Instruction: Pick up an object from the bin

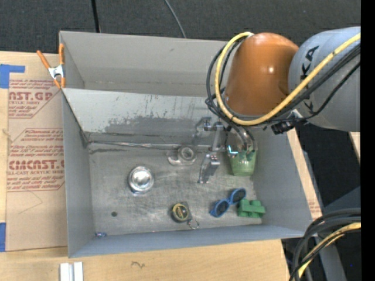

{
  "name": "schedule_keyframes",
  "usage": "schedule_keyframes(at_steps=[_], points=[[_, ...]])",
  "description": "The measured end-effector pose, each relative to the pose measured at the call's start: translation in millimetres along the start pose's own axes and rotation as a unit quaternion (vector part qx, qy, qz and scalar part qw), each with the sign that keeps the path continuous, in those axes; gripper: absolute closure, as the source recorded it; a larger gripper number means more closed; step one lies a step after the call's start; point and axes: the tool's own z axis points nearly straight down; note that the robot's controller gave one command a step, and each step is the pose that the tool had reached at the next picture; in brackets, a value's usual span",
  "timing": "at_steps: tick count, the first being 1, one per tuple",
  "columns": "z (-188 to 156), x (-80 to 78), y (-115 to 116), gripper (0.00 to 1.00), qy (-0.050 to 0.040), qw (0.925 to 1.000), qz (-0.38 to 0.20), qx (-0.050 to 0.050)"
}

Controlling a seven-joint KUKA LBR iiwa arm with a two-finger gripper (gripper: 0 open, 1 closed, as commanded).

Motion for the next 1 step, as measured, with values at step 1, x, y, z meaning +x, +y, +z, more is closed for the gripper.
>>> schedule_keyframes(at_steps=[1], points=[[124.0,40.1,-71.6,0.0,0.0015,0.9998,-0.018,0.0]])
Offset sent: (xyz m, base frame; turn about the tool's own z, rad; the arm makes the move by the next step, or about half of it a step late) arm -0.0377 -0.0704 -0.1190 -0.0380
